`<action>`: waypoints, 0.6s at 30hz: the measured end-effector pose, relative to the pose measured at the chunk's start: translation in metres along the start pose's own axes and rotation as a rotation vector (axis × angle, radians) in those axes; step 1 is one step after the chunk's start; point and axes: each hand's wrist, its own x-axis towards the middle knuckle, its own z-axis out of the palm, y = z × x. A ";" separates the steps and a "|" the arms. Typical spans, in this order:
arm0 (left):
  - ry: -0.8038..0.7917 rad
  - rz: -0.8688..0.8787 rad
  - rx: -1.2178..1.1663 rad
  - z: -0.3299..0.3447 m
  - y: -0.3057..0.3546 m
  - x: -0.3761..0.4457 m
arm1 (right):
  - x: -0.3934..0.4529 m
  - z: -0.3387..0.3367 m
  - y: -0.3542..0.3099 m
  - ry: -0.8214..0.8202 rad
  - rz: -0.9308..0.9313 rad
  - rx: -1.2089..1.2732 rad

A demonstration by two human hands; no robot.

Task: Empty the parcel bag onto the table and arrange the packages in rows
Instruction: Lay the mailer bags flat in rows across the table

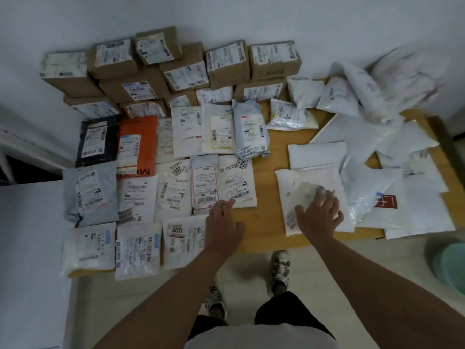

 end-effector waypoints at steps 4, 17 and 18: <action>-0.178 -0.108 -0.184 0.052 0.073 0.026 | 0.054 -0.012 0.043 -0.001 -0.020 0.016; -0.299 -0.022 0.356 0.116 0.176 0.072 | 0.175 -0.065 0.076 -0.348 0.037 -0.130; -0.336 -0.043 0.370 0.116 0.178 0.074 | 0.177 -0.066 0.079 -0.331 0.026 -0.153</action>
